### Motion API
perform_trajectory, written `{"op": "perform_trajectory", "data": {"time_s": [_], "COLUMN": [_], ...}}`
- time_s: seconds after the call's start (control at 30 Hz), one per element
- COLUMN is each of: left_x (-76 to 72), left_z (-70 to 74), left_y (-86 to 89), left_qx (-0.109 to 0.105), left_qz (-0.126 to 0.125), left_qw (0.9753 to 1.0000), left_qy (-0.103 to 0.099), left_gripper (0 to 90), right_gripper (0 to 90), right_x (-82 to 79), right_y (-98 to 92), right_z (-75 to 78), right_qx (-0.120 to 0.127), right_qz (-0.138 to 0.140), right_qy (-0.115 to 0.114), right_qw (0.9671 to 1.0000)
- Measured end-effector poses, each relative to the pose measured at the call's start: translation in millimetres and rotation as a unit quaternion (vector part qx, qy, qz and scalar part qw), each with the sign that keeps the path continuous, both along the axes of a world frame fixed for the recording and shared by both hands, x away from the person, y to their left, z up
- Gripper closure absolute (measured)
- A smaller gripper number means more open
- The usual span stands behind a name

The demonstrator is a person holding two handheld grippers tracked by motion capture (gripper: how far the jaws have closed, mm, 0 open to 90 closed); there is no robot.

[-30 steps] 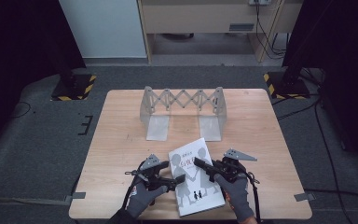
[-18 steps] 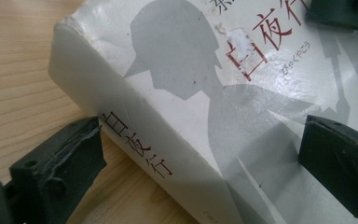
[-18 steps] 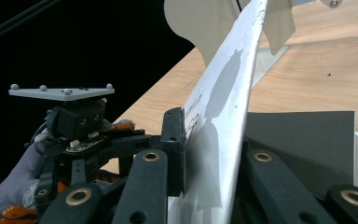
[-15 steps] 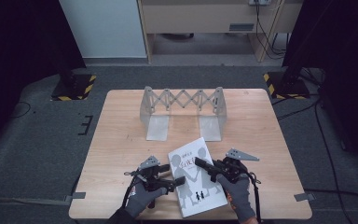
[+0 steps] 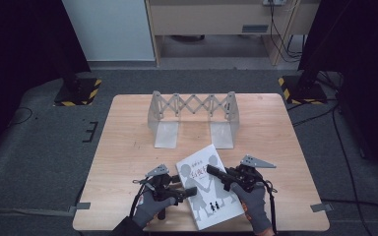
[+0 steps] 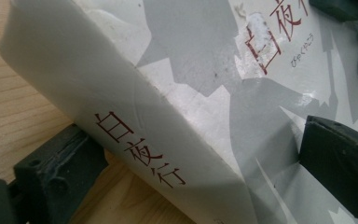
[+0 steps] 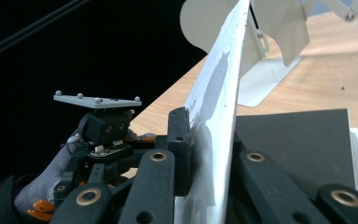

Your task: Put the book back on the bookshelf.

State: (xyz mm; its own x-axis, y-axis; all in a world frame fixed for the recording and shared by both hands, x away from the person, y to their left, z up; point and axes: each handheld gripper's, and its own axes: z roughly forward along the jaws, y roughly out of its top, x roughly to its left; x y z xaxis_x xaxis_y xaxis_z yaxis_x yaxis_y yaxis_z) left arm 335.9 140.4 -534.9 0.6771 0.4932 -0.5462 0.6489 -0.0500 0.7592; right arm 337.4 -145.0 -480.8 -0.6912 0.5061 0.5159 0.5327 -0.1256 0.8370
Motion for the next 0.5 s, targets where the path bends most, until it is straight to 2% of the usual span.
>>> {"op": "perform_trajectory", "data": {"time_s": [0.17, 0.23, 0.3, 0.37, 0.43, 0.5], "left_x": [2.1, 2.0, 1.9, 2.5, 3.2, 4.0], "left_z": [-2.6, -2.7, -3.1, -4.5, -7.2, -10.1], "left_y": [-0.7, -0.5, -0.5, -0.8, -1.6, -2.8], "left_qx": [-0.001, 0.006, 0.012, 0.013, 0.011, 0.011], "left_qz": [0.0, -0.002, -0.002, -0.002, 0.0, 0.004], "left_qw": [1.0, 1.0, 0.9999, 0.9998, 0.9997, 0.9995], "left_qy": [0.007, 0.007, 0.009, 0.014, 0.021, 0.03], "left_gripper": [0.1, 0.9, 1.2, 1.4, 1.4, 1.5], "right_gripper": [77.1, 72.8, 71.3, 66.7, 65.3, 58.3], "right_x": [3.0, 4.8, 5.5, 6.7, 6.7, 6.5], "right_y": [-1.1, -1.0, -1.2, -1.0, -0.6, 0.7], "right_z": [-3.5, -7.0, -8.7, -11.2, -11.6, -13.4], "right_qx": [-0.006, -0.028, -0.036, -0.058, -0.067, -0.099], "right_qz": [-0.004, -0.009, -0.009, -0.008, -0.008, -0.011], "right_qy": [0.008, 0.006, 0.007, 0.004, 0.003, 0.002], "right_qw": [0.9999, 0.9995, 0.9993, 0.9983, 0.9977, 0.995]}}
